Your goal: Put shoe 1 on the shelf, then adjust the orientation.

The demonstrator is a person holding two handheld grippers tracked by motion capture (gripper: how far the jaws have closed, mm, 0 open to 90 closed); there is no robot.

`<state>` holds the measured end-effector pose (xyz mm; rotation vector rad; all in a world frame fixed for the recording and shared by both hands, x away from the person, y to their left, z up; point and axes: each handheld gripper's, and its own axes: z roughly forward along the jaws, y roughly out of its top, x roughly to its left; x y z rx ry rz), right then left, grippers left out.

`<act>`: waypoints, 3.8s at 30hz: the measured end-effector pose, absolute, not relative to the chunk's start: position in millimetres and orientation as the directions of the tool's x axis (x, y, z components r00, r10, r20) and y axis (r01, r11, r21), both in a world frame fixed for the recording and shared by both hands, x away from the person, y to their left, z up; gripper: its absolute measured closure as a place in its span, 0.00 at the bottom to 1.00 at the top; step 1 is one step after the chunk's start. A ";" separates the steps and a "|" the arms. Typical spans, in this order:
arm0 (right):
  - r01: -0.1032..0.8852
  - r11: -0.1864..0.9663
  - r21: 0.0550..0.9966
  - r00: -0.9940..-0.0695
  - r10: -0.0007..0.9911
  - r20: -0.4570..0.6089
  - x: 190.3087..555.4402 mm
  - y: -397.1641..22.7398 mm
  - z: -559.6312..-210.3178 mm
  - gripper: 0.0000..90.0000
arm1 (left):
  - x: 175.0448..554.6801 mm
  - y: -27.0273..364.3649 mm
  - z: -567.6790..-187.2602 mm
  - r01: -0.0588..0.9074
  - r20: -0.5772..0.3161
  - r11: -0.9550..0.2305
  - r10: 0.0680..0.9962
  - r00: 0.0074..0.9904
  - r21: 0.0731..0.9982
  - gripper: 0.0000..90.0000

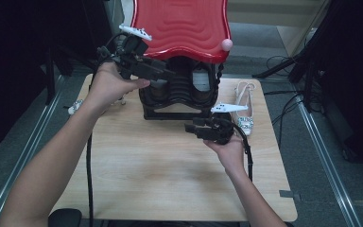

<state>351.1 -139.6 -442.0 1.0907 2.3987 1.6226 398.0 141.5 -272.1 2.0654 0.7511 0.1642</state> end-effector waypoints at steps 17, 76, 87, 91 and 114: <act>0.548 0.212 0.810 -0.729 0.595 0.338 335.7 -163.6 -466.3 0.52 | 378.6 153.3 -327.4 0.486 -0.207 -0.400 0.567 0.797 0.777 0.42; 0.570 0.305 0.763 -0.734 0.607 0.305 353.3 -161.4 -495.0 0.50 | 364.8 299.6 -465.8 0.680 -0.332 -0.161 0.778 0.533 0.715 1.00; 0.567 0.307 0.764 -0.731 0.616 0.295 346.3 -162.9 -499.2 0.50 | 383.7 341.8 -488.3 0.715 -0.324 -0.106 0.838 0.438 0.691 1.00; 0.573 0.320 0.754 -0.729 0.620 0.291 343.1 -161.7 -501.4 0.50 | 393.6 357.4 -505.5 0.742 -0.315 -0.078 0.872 0.375 0.666 1.00; 0.601 0.301 0.740 -0.692 0.660 0.293 331.3 -173.6 -507.7 0.50 | 414.7 392.3 -538.5 0.761 -0.364 0.060 0.901 0.237 0.646 1.00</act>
